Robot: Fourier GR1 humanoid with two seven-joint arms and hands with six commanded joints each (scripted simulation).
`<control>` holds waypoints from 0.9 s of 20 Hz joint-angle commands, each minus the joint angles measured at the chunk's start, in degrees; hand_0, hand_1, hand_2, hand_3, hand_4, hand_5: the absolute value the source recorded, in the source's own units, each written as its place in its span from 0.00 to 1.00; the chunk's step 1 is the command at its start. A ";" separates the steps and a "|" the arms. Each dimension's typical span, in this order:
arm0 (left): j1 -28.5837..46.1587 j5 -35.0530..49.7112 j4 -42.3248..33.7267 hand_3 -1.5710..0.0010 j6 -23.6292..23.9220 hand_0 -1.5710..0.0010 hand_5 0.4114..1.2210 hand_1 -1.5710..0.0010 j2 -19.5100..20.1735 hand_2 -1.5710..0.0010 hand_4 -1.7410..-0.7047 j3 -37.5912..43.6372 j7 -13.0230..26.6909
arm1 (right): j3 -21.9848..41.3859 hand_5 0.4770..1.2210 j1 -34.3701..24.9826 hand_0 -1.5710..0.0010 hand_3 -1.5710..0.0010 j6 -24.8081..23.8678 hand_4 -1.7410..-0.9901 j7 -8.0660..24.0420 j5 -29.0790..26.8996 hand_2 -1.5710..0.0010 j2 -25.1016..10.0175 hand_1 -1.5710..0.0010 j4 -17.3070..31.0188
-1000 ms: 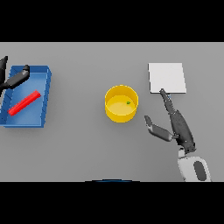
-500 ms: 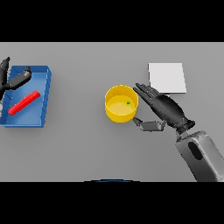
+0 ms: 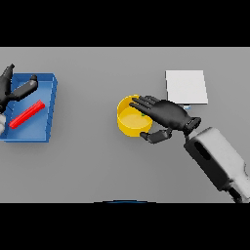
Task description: Pick up the red beaker and tilt it to pour out 1 green nut into yellow bowl. Pick up the yellow bowl and place it on the metallic measuring scale.
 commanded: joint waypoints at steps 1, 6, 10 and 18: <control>-0.12 0.10 0.18 1.00 -0.29 1.00 0.38 1.00 0.09 1.00 0.91 0.15 -0.51 | 0.60 0.28 -1.03 1.00 1.00 0.33 0.64 -0.92 0.44 1.00 -0.08 1.00 1.46; -0.74 -0.06 1.49 1.00 -0.65 1.00 0.39 1.00 -0.39 1.00 0.91 0.15 -1.03 | 3.02 0.28 -5.04 1.00 1.00 2.87 0.66 -2.38 0.92 1.00 1.90 1.00 6.95; -0.48 0.01 0.83 1.00 -0.74 1.00 0.40 1.00 0.28 1.00 0.91 0.28 -1.22 | 5.08 0.26 -6.99 1.00 1.00 5.40 0.61 -2.97 1.79 1.00 2.48 1.00 9.70; -0.81 0.13 1.90 1.00 -1.22 1.00 0.39 1.00 0.46 1.00 0.91 0.61 -1.29 | 7.78 0.32 -9.43 1.00 1.00 8.28 0.58 -1.77 3.70 1.00 3.18 1.00 13.14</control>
